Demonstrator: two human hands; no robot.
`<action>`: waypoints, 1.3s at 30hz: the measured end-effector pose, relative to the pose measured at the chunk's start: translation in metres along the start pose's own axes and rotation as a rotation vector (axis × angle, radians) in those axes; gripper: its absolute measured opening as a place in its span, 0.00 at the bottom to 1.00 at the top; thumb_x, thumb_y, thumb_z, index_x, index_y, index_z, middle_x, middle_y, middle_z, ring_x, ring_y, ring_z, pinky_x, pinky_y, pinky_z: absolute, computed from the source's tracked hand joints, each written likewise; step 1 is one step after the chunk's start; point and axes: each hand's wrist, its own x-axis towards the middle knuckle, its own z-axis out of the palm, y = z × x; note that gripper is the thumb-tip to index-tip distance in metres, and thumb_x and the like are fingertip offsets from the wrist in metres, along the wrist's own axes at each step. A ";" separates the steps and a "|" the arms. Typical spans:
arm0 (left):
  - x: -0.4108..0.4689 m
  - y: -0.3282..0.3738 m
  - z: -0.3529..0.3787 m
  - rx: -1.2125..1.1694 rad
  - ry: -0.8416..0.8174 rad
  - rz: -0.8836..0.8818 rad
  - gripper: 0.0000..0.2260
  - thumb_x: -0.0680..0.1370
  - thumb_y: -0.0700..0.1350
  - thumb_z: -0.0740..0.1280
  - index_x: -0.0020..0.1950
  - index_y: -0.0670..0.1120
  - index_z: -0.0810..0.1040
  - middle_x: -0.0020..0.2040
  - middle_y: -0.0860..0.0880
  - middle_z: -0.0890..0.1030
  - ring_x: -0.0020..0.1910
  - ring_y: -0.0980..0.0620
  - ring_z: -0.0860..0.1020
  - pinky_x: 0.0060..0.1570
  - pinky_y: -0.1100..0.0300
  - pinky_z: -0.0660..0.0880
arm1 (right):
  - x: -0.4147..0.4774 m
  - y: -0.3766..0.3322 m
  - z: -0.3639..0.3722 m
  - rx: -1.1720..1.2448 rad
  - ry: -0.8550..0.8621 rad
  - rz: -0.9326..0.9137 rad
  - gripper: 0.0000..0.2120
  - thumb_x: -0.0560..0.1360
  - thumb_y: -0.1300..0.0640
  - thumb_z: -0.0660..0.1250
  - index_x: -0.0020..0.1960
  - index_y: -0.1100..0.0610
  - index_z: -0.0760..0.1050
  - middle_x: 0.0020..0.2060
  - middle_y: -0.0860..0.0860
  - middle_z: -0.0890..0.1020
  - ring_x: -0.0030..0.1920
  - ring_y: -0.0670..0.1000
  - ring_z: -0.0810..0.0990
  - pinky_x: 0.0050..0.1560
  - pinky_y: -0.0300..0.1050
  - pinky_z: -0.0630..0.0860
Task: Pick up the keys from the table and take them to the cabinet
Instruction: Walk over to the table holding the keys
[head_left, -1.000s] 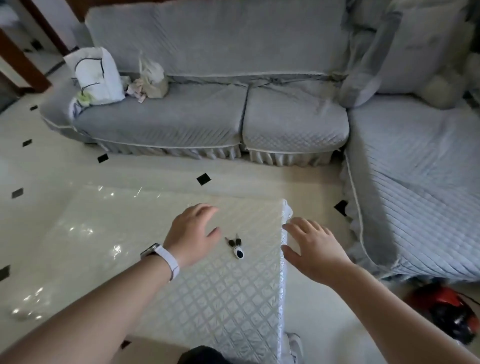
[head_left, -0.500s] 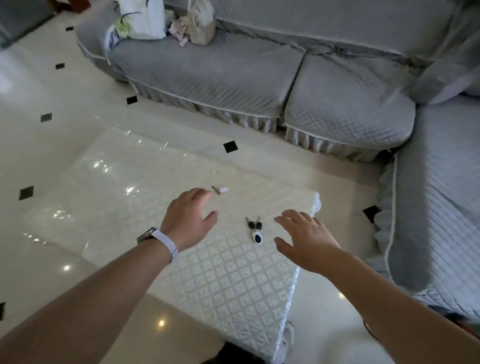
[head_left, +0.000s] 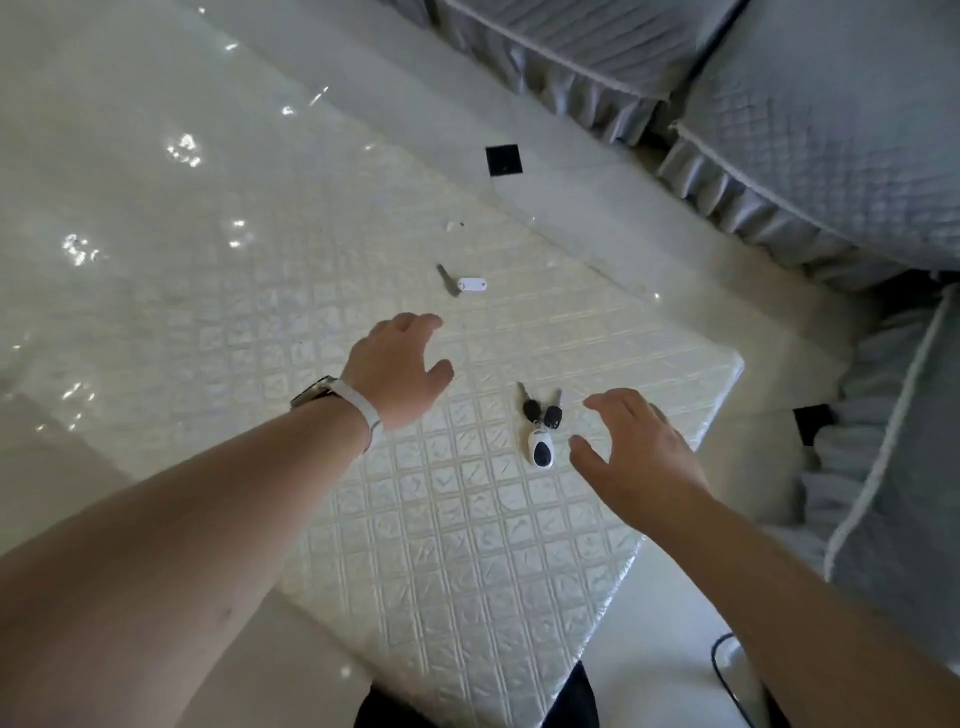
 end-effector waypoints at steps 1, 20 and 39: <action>0.007 -0.002 0.015 -0.007 -0.013 -0.018 0.24 0.78 0.52 0.61 0.73 0.49 0.64 0.71 0.48 0.69 0.69 0.46 0.66 0.66 0.49 0.65 | 0.012 0.008 0.012 0.004 -0.009 0.007 0.23 0.76 0.45 0.62 0.68 0.51 0.67 0.65 0.47 0.71 0.65 0.51 0.69 0.62 0.50 0.69; 0.177 -0.047 0.114 -0.011 0.172 -0.007 0.15 0.72 0.47 0.60 0.58 0.48 0.72 0.64 0.48 0.72 0.58 0.41 0.72 0.53 0.48 0.71 | 0.115 0.058 0.147 -0.069 -0.054 -0.012 0.35 0.70 0.35 0.64 0.69 0.52 0.61 0.64 0.51 0.65 0.64 0.53 0.66 0.62 0.50 0.68; 0.190 -0.044 0.143 0.027 0.431 0.042 0.06 0.76 0.46 0.64 0.45 0.44 0.78 0.56 0.43 0.75 0.54 0.42 0.71 0.47 0.48 0.72 | 0.121 0.062 0.165 0.088 0.058 -0.002 0.06 0.72 0.55 0.67 0.44 0.58 0.74 0.43 0.51 0.74 0.44 0.52 0.67 0.40 0.45 0.65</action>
